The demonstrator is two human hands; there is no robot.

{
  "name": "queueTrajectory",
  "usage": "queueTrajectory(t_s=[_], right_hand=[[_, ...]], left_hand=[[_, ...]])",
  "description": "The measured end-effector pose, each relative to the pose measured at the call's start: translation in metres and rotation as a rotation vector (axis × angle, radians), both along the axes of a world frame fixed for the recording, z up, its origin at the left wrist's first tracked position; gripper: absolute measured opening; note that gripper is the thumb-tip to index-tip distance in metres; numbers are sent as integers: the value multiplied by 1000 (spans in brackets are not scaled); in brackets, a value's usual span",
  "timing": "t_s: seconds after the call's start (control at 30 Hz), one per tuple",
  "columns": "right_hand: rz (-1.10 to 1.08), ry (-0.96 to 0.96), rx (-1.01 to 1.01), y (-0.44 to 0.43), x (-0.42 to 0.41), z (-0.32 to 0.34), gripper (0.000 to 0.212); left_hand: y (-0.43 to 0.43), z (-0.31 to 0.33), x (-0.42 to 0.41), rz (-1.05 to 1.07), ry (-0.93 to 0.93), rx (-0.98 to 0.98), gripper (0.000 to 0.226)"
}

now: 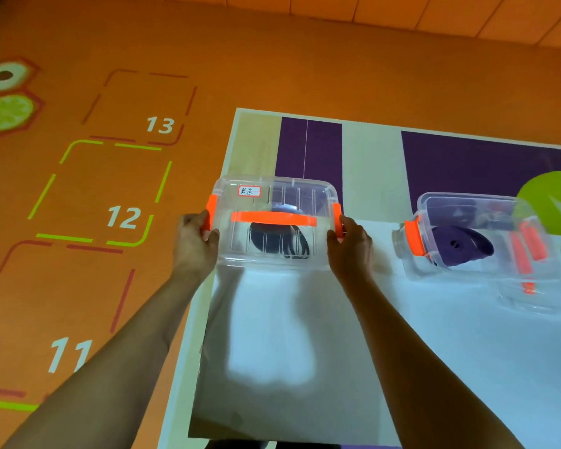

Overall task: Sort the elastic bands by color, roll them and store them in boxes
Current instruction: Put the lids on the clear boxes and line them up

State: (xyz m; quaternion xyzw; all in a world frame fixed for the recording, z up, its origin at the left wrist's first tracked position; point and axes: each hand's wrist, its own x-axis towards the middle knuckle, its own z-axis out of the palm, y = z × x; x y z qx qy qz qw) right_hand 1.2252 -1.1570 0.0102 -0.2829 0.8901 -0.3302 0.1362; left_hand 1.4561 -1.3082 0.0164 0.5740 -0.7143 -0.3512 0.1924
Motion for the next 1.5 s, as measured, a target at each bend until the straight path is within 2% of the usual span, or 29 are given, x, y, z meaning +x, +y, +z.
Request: queueTrajectory(t_s=[0.13, 0.23, 0.33, 0.63, 0.83, 0.97, 1.07, 1.23, 1.43, 1.5], right_hand=[[34, 37, 99, 0, 4, 6, 48], [81, 114, 60, 10, 16, 13, 59], [101, 137, 28, 26, 23, 22, 65], [21, 169, -29, 98, 0, 31, 52], [-13, 189, -62, 167, -59, 28, 46], [6, 147, -14, 219, -113, 15, 42], [-4, 105, 16, 259, -157, -1, 36], [21, 29, 210, 313, -230, -28, 38], [184, 37, 682, 348, -300, -58, 66], [231, 11, 764, 357, -311, -69, 77]], left_hand=[[-1, 4, 1, -97, -179, -37, 41], [18, 9, -1, -174, -267, -112, 54], [40, 15, -8, -268, -339, -190, 55], [121, 20, -56, -504, -214, -337, 35], [186, 15, -118, -548, -169, -321, 31], [231, 9, -169, -546, -174, -331, 26], [271, 5, -207, -602, -186, -330, 41], [326, -8, -260, -632, -274, -240, 47], [366, -15, -289, -653, -324, -219, 43], [378, -18, -290, -648, -342, -218, 44]])
